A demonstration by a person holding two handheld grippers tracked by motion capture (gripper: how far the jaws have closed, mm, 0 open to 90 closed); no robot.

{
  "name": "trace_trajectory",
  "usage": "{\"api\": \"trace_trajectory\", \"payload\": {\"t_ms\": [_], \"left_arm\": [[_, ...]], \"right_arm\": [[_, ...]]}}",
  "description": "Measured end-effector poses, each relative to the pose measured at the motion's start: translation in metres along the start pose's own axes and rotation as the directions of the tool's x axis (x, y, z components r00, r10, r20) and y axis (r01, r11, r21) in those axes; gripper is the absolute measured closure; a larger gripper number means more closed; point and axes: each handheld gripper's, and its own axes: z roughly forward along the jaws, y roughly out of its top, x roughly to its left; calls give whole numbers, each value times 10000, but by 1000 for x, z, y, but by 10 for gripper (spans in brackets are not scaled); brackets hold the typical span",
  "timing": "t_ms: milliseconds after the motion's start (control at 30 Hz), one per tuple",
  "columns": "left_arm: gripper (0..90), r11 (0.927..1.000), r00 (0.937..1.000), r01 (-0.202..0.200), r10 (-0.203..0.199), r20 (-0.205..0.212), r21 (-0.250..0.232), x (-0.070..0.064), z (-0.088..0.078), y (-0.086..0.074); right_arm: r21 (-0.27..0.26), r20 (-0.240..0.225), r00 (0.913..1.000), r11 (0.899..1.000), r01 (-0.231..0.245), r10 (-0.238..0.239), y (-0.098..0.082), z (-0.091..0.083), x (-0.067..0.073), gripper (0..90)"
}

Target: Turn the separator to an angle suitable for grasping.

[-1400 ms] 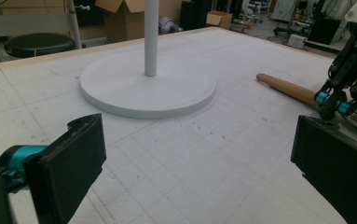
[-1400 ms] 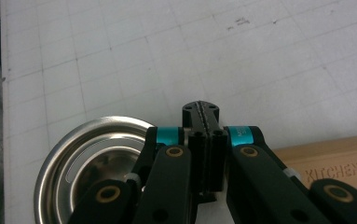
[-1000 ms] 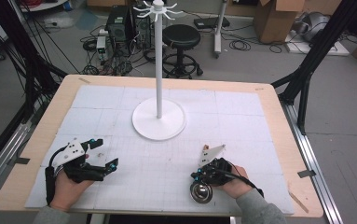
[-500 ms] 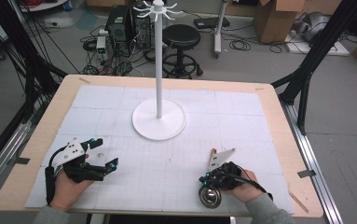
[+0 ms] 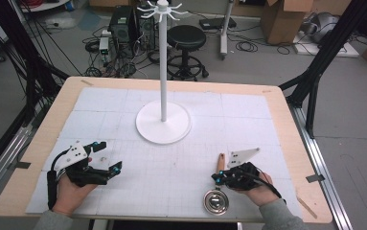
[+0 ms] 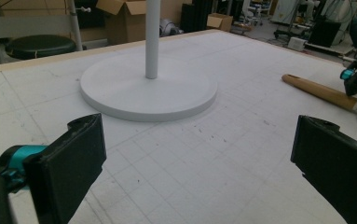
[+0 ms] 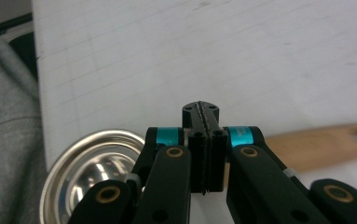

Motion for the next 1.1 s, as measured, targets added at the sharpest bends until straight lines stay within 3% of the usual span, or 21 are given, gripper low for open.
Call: {"api": "trace_trajectory", "payload": {"t_ms": [133, 267, 400, 567, 800, 1100], "left_arm": [[37, 10000, 10000, 17, -17, 0, -17, -1, 0, 0], [37, 10000, 10000, -3, 3, -17, -17, -1, 0, 0], [37, 10000, 10000, 5, -5, -8, 3, -1, 0, 0], [37, 10000, 10000, 14, -14, -18, 6, -1, 0, 0], [37, 9999, 10000, -42, 42, -25, 121, -2, -1, 0], [37, 9997, 9999, -104, 105, -35, 226, -3, -2, 0]], "right_arm": [[-278, 633, 9964, 9982, -540, 556, -12, -12, -16, 900], [-319, 1192, 9866, 9936, -1083, 1113, -23, -14, -28, 900], [-325, 1427, 9788, 9891, -1436, 1468, -26, -11, -34, 900], [-87, 1669, 9732, 9873, -1589, 1581, -28, -3, -36, 900], [-167, 1882, 9691, 9871, -1590, 1593, -23, 2, -37, 900], [-29, 1638, 9787, 9921, -1253, 1241, -5, 21, -32, 900]]}}
